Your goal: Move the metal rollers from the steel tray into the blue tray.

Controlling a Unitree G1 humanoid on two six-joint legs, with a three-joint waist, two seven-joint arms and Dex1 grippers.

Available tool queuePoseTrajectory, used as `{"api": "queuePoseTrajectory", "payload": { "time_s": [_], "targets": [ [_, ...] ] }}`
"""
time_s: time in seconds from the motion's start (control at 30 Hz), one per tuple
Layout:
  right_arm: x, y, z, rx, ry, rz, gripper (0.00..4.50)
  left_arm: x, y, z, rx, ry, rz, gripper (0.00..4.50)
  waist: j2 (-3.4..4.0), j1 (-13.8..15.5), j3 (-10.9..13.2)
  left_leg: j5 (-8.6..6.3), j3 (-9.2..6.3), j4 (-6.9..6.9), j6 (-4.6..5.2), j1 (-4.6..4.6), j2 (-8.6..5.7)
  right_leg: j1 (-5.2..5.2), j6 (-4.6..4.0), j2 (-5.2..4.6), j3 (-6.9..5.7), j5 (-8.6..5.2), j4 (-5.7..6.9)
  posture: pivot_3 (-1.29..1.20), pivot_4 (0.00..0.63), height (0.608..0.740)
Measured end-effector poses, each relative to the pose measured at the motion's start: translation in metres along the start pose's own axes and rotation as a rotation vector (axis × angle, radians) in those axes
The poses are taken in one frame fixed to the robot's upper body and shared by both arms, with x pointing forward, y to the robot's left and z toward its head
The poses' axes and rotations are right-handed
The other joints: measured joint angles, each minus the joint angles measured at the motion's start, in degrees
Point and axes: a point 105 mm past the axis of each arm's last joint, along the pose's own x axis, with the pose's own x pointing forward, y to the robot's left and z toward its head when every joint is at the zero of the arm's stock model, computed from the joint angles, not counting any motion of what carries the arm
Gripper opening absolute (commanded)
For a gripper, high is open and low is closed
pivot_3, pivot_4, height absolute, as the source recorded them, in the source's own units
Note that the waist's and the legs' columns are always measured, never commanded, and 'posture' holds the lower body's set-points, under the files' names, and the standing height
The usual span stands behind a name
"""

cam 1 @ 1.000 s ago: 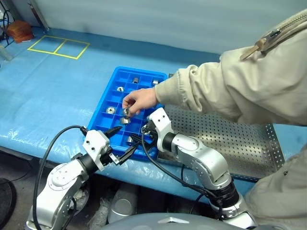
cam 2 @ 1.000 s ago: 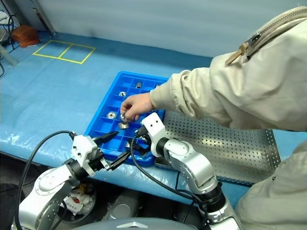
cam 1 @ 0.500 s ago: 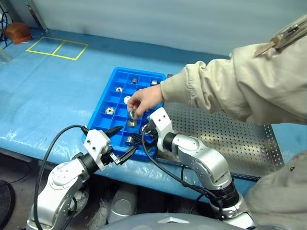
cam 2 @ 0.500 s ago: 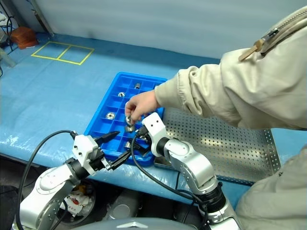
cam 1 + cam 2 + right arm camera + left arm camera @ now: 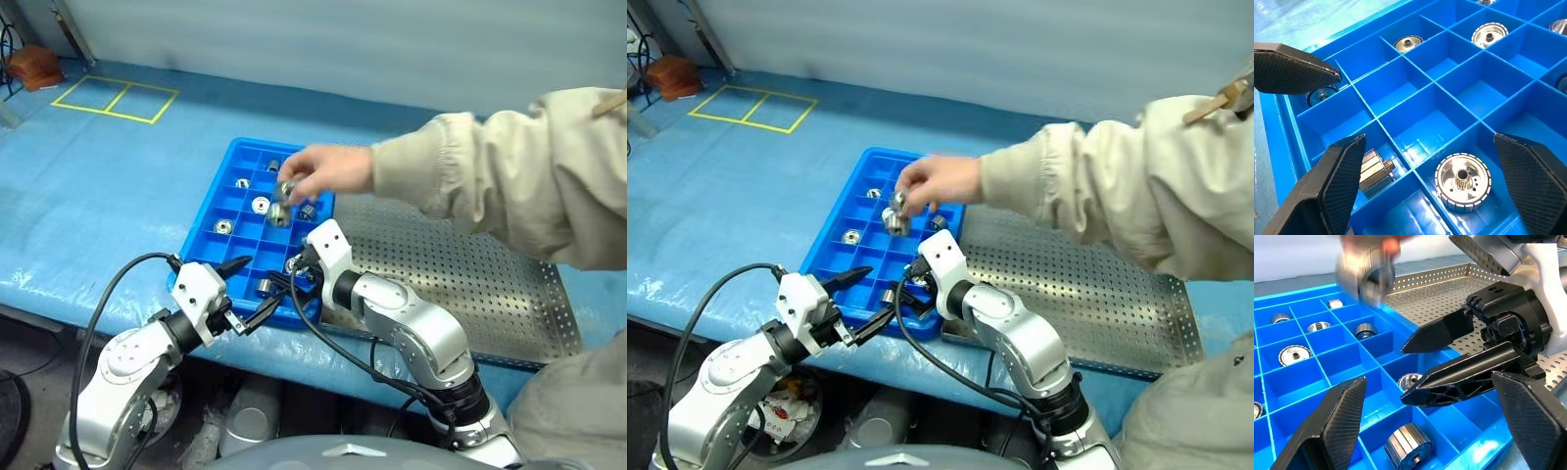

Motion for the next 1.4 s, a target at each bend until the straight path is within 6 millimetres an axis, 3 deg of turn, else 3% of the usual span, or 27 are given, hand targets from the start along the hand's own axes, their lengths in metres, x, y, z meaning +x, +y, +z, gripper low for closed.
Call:
{"api": "queuePoseTrajectory", "payload": {
  "time_s": [1.4],
  "targets": [
    [-0.0018,-0.0044,0.0018,-0.009,-0.010,-0.041,4.41,0.0067,0.0012,0.0020,0.014,-0.003,-0.030,4.50,0.01,-4.39,0.01,0.00,-0.12,-0.02,0.01,0.03,0.06,0.06,-0.02,-0.03,-0.04,-0.01,-0.02,0.34,0.150,0.740]
  ]
}}
